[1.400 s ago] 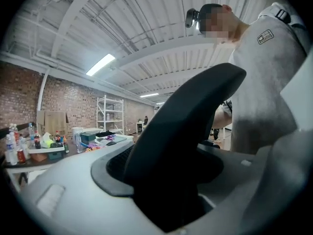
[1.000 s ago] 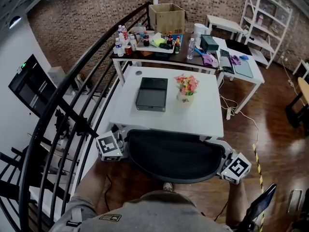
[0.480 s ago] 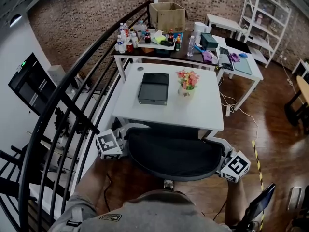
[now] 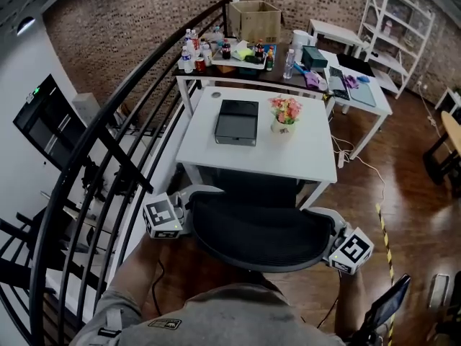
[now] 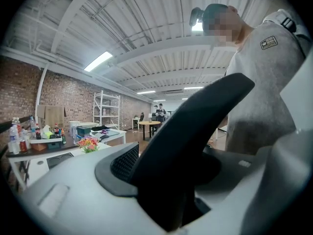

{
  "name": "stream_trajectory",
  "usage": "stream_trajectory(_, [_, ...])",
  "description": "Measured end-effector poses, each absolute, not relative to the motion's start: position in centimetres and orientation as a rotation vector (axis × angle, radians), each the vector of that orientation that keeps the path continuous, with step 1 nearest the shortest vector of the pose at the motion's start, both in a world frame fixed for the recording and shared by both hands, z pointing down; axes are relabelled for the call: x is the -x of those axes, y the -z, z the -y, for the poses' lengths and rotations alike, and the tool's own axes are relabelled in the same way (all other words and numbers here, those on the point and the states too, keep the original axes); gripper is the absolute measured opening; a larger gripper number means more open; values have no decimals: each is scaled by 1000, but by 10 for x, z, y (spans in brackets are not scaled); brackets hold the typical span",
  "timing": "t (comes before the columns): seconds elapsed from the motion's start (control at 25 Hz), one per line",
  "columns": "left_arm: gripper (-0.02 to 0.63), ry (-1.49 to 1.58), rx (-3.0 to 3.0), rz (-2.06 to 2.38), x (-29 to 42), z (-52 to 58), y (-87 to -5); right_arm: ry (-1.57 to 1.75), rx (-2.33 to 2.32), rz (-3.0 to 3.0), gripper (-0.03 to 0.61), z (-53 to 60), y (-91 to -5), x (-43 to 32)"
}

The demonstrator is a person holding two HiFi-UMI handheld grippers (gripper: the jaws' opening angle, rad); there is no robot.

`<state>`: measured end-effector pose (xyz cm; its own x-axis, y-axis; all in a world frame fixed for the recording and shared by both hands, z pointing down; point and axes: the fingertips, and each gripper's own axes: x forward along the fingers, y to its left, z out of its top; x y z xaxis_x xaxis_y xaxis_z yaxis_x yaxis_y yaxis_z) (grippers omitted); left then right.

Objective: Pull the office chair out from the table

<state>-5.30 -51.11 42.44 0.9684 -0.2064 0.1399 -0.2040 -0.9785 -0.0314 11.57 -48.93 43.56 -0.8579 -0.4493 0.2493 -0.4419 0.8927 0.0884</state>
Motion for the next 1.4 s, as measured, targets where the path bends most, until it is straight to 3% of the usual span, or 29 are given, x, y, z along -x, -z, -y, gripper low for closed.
stream_trajectory(1.4, [265,254,3118,-459,69,307,-421,56,-576,2826,208,291,-437,-98])
